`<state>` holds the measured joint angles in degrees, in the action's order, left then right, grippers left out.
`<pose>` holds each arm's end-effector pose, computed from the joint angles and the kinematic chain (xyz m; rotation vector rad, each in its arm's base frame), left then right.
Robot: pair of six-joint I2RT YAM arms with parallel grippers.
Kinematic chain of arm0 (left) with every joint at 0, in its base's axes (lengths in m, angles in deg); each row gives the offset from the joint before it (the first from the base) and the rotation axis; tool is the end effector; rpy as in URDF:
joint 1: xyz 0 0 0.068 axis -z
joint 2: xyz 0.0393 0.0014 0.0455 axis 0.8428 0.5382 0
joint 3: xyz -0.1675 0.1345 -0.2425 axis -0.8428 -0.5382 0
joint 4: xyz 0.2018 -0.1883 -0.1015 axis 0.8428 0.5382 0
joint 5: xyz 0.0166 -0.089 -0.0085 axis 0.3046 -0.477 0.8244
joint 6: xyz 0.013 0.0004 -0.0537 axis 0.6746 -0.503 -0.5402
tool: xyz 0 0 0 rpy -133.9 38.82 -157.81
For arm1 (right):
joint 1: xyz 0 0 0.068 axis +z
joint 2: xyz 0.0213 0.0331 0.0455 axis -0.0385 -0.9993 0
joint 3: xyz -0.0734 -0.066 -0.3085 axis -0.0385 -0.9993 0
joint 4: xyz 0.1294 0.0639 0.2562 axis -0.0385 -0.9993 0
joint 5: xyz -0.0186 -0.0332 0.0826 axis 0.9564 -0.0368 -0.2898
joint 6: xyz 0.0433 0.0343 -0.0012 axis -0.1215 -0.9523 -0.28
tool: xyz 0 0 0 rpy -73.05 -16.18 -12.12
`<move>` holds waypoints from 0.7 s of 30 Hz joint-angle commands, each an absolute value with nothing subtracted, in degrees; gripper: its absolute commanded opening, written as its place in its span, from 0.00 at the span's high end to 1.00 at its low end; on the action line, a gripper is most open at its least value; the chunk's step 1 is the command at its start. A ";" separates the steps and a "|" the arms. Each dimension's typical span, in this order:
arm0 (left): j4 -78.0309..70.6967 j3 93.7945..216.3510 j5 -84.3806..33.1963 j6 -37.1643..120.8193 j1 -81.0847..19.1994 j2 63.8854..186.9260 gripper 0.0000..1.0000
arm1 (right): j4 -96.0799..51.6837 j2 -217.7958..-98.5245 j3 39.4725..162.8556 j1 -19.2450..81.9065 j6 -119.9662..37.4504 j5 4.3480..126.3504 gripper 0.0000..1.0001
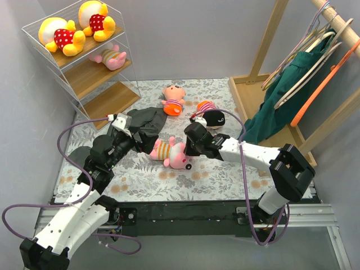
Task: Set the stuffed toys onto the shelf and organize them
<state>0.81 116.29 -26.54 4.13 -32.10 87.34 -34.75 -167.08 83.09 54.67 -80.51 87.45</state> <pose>0.1436 -0.0748 0.3339 -0.2465 1.7896 -1.0931 0.2300 0.2841 0.2518 -0.0097 2.4019 0.5434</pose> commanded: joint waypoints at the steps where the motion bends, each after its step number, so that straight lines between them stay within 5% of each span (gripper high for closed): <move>1: 0.45 118.76 -32.43 6.73 -31.87 90.33 0.05 | -36.36 -166.64 86.78 50.47 -59.70 80.05 0.99; 7: 4.49 125.08 -41.05 12.09 -31.87 97.19 0.11 | -45.58 -164.09 91.09 44.06 -39.82 61.85 0.99; 12: 6.08 127.81 -48.00 18.24 -31.69 99.83 0.26 | -55.50 -164.17 94.25 40.18 -29.29 51.83 0.99; 18: 9.41 129.57 -60.27 31.39 -30.99 99.13 0.34 | -58.86 -165.67 97.51 38.33 -26.01 42.18 0.99; 19: 13.51 129.66 -63.88 35.87 -30.73 98.52 0.48 | -59.04 -166.02 98.82 37.63 -25.57 40.23 0.99; 21: 16.18 128.88 -68.57 45.04 -30.46 97.12 0.55 | -60.36 -168.38 100.67 37.27 -24.87 37.23 0.99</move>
<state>8.59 127.70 -54.85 27.39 -31.29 99.84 -57.44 -166.09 95.16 38.50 -29.25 48.65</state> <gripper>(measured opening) 0.509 0.028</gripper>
